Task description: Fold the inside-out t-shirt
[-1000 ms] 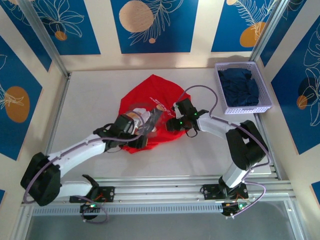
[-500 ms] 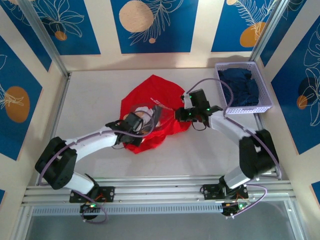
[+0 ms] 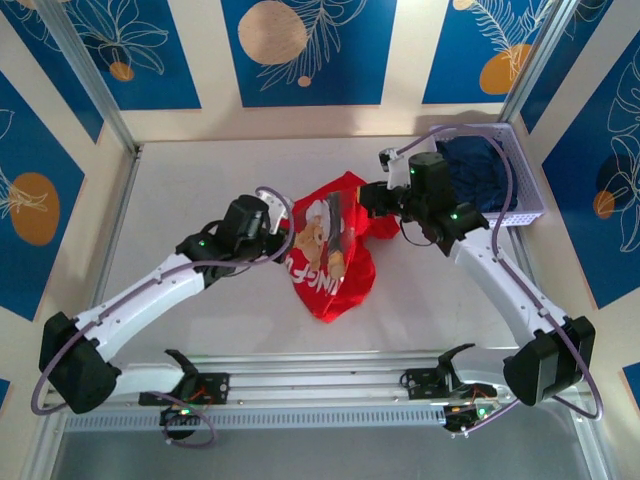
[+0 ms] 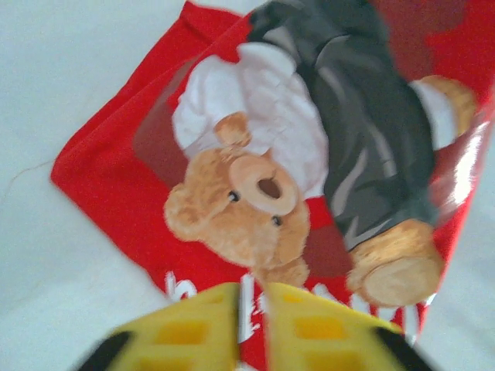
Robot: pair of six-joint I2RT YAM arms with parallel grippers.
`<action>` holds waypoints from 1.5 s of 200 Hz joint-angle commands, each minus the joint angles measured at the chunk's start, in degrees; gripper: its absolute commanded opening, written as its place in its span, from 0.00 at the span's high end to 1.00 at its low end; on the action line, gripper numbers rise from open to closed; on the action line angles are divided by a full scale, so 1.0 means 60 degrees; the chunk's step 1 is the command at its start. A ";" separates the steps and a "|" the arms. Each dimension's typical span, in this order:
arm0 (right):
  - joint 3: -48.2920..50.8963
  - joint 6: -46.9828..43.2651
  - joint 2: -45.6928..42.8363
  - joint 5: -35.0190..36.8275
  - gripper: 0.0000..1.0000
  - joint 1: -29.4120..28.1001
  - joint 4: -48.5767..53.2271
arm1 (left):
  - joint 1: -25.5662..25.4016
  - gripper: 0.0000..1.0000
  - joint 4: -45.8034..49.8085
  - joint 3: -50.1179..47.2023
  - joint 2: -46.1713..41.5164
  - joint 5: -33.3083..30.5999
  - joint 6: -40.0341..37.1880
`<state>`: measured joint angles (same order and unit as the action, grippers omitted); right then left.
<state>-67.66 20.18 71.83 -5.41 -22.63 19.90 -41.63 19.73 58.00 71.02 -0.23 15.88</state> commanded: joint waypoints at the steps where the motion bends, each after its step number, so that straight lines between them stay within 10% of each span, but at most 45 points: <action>1: -0.0379 0.0246 0.0189 -0.0102 1.00 0.0035 0.0212 | -0.0978 0.64 -0.0912 -0.1018 0.0149 0.0189 0.0515; 46: -0.1109 0.0479 0.1196 -0.0206 1.00 0.0137 0.0187 | -0.3372 0.28 -0.1665 -0.1457 0.1154 -0.2770 0.0684; 76: -0.1474 0.0490 0.1487 -0.0247 1.00 0.0181 0.0117 | -0.3844 0.22 -0.1807 -0.1131 0.2931 -0.4641 0.0966; 104: -0.1640 0.0386 0.1437 -0.0010 1.00 0.0360 0.0291 | -0.3780 0.48 -0.1753 -0.0857 0.3719 -0.6017 0.0924; 134: -0.1712 0.0279 0.0914 -0.0003 1.00 0.0593 0.0435 | -0.3462 1.00 -0.1581 -0.1032 0.2303 -0.6070 -0.0276; 206: -0.1790 -0.0465 -0.1175 0.0832 1.00 0.0679 0.0306 | -0.0364 1.00 -0.0175 -0.0803 -0.2957 -0.3515 -0.1849; 300: -0.0918 -0.0617 0.1210 0.2007 0.98 0.0637 -0.0083 | 0.1094 0.98 -0.0054 -0.0050 0.0728 -0.3483 -0.0793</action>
<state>-73.78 17.89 71.40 2.24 -18.94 20.78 -37.19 18.96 56.25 69.67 -21.15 8.62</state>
